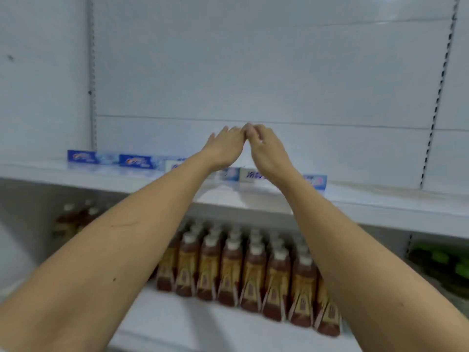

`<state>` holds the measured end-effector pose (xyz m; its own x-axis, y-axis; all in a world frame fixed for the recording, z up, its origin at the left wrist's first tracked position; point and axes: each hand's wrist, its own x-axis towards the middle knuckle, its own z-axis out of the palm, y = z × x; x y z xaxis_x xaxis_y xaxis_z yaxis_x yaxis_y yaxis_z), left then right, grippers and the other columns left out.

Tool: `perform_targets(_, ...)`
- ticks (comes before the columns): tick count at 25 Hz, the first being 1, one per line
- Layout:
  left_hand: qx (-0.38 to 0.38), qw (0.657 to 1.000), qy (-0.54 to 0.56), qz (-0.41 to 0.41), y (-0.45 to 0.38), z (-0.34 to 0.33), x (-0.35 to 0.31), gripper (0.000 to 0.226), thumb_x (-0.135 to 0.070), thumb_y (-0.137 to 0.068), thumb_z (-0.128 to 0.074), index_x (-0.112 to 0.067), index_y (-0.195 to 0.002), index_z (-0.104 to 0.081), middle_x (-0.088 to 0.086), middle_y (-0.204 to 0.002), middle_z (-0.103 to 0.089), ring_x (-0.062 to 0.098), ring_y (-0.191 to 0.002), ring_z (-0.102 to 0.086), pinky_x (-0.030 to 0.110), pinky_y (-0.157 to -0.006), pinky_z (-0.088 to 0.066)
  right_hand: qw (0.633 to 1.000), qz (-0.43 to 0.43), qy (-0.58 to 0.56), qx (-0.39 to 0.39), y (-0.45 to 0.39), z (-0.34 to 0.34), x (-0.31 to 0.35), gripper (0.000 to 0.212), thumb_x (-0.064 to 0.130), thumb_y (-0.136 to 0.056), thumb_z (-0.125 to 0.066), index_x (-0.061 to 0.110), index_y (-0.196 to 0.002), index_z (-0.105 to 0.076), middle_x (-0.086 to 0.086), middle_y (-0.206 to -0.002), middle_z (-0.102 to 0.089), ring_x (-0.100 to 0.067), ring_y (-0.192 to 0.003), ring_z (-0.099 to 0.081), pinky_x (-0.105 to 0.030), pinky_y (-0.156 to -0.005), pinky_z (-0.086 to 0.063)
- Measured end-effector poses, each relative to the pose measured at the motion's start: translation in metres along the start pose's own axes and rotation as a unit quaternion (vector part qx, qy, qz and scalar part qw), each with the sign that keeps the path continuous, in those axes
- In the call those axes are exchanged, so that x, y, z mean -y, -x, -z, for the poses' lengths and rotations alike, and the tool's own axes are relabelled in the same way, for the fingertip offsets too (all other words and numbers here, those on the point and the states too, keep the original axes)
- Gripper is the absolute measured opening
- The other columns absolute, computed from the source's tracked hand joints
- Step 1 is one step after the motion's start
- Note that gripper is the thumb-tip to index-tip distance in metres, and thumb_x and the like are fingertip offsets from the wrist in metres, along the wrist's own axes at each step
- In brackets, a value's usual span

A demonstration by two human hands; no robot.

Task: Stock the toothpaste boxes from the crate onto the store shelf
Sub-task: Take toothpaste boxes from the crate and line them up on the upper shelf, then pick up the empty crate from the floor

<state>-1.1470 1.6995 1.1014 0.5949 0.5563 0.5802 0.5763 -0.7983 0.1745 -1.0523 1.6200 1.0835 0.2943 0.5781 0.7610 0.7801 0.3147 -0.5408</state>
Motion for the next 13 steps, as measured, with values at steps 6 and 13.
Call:
perform_targets(6,-0.117,0.963,0.233,-0.065,0.207,-0.019,0.06,0.066,-0.049,-0.098,-0.017,-0.015,-0.152,-0.03,-0.004,-0.161,-0.024,0.007,-0.151,-0.006,0.03,-0.123,-0.002,0.993,0.059,-0.095,-0.049,0.17,-0.081,0.066,0.031,0.019,-0.102,-0.039,0.013,-0.125,-0.059,0.003,-0.122,-0.06,-0.005,-0.114,-0.055,-0.02,-0.099,-0.042)
perform_targets(13,0.044,0.927,0.332,0.167,0.381,-0.143,0.14,0.051,-0.045,-0.104,-0.028,-0.022,-0.149,-0.04,-0.007,-0.157,-0.034,0.008,-0.148,-0.019,0.034,-0.122,-0.015,0.956,-0.24,-0.073,0.153,0.378,-0.182,-0.008,0.043,0.042,-0.104,-0.033,0.026,-0.142,-0.046,0.012,-0.145,-0.044,-0.002,-0.134,-0.038,-0.035,-0.116,-0.031)
